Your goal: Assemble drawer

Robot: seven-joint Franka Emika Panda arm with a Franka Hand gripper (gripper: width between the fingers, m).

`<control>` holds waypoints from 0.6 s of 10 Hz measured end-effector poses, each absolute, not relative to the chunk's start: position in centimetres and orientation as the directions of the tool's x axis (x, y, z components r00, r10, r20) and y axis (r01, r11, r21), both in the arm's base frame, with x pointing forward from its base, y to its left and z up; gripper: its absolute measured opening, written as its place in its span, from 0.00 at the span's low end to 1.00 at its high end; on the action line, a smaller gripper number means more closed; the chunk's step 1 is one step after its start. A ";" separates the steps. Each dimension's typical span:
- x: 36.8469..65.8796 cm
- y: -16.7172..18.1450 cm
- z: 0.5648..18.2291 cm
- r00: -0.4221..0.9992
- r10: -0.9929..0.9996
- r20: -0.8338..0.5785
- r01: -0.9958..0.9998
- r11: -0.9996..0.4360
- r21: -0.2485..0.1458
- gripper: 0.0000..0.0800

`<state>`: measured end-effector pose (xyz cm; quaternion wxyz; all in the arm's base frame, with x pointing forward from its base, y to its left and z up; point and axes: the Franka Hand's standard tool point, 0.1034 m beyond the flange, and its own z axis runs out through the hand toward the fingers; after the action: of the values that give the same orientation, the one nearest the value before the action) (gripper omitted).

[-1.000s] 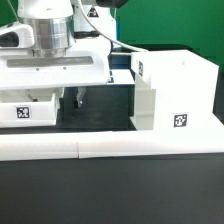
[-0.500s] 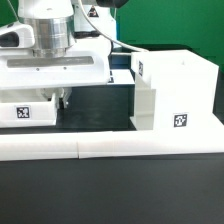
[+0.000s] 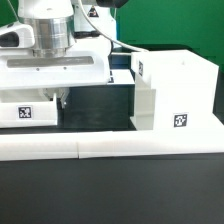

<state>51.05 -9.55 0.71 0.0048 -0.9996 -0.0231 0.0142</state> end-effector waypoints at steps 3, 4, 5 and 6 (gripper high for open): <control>51.5 -8.6 1.6 0.995 0.096 -0.024 0.096 -0.995 -0.006 0.05; 51.7 -8.0 2.3 0.990 0.142 -0.025 0.142 -0.990 -0.014 0.05; 51.8 -7.6 2.8 0.979 0.202 -0.026 0.202 -0.979 -0.022 0.05; 51.9 -7.5 2.8 0.965 0.262 -0.024 0.261 -0.965 -0.025 0.05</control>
Offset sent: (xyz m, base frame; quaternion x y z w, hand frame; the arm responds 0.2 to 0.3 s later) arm -0.0048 0.0246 0.0311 0.0015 -0.0316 -0.1315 0.9908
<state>51.95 -7.52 2.81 0.0107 -0.9911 -0.1319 0.0134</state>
